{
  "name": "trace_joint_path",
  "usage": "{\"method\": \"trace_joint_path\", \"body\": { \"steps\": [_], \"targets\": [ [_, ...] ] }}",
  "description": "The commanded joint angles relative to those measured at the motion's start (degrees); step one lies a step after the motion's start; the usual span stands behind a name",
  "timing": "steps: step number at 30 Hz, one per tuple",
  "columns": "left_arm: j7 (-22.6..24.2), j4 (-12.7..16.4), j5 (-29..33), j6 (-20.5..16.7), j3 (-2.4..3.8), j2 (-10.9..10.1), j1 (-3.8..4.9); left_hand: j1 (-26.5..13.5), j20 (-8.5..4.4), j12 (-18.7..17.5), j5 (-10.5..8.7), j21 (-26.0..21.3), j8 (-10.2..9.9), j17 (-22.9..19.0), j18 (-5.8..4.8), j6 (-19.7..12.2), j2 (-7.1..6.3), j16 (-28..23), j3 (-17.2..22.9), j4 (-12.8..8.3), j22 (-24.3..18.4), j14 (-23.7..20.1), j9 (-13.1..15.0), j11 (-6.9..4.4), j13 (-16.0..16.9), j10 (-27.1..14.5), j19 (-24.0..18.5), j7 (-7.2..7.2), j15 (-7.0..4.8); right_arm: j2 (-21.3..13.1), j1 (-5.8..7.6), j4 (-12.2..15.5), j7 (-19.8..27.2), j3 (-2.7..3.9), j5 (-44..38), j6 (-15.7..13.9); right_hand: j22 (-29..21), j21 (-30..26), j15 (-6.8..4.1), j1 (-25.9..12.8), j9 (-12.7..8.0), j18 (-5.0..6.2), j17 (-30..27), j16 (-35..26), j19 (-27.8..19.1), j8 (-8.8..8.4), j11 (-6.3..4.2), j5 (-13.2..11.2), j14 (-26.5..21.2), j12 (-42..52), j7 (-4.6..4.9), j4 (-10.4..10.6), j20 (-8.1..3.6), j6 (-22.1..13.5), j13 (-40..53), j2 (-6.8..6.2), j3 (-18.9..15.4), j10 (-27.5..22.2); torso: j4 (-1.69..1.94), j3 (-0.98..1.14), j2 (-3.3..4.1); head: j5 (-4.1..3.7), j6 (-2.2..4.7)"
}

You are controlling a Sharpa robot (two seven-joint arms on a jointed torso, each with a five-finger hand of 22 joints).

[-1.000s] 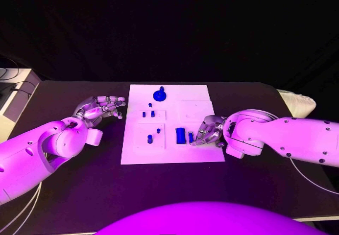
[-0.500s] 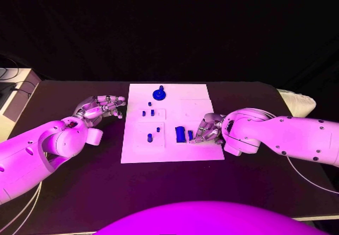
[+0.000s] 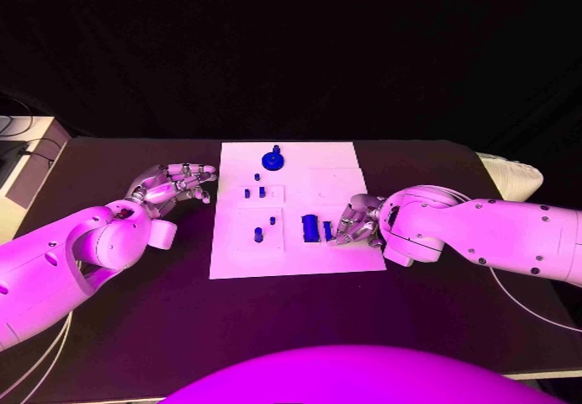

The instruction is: Assemble the parts on the task board

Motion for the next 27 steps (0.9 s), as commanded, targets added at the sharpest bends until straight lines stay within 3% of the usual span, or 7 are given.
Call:
{"method": "trace_joint_path", "body": {
  "steps": [1, 16, 27],
  "targets": [
    [0.48, 0.11, -0.15, 0.99, 0.04, 0.09, 0.02, -0.11, 0.37, 0.26, 0.23, -0.33, 0.14, 0.08, 0.79, -0.38, 0.56, -0.10, -0.02, 0.41, -0.05, -0.28, -0.05, -0.03, -0.10, -0.24, 0.03, -0.06, 0.19, 0.15, -0.39, -0.33, -0.53, -0.10, -0.69, 2.40, 0.02, -0.32, -0.43, 1.97, 0.01, -0.56, 13.37, 0.15, 0.46, 0.50, -0.57, -1.00, 5.69, 0.28, 0.04, -0.65, -0.45, -0.54, 15.07, -0.31, 0.31, 6.00, 0.01, 0.01, -0.02, 0.04, 0.00],
    [0.40, -0.09, -0.22, 1.07, 0.04, 0.10, 0.02, -0.11, 0.37, 0.26, 0.23, -0.33, 0.14, 0.08, 0.79, -0.38, 0.56, -0.10, -0.02, 0.41, -0.05, -0.28, -0.05, -0.03, -0.10, -0.24, 0.03, -0.06, 0.19, -0.72, -0.65, 1.32, 1.55, -0.10, -0.05, 3.46, -0.14, -1.03, -0.30, 2.53, -0.29, -0.51, 13.10, 0.06, 0.37, 0.65, -0.36, -1.99, 5.63, 0.28, 0.32, -0.32, -0.39, -0.82, 15.07, -1.88, -0.55, 6.00, -0.08, -0.01, -0.07, 0.17, 0.00],
    [0.77, -0.85, 0.03, 0.69, 0.04, 0.49, 0.02, -0.08, 0.37, 0.35, 0.24, -0.35, 0.18, 0.09, 0.79, -0.39, 0.61, -0.10, 0.04, 0.44, -0.06, -0.29, -0.06, -0.04, -0.10, -0.27, 0.03, -0.07, 0.18, -2.50, -0.44, 2.54, 3.48, 0.09, 0.07, 0.14, -0.22, -1.48, -0.15, 2.60, -0.64, -0.46, 12.92, 0.00, 0.32, 0.62, -0.18, -1.03, 5.60, 0.28, 0.52, 0.49, -0.28, -1.03, 15.07, -2.34, -1.82, 6.00, -0.19, -0.09, -0.29, 0.11, 0.50]
  ]
}}
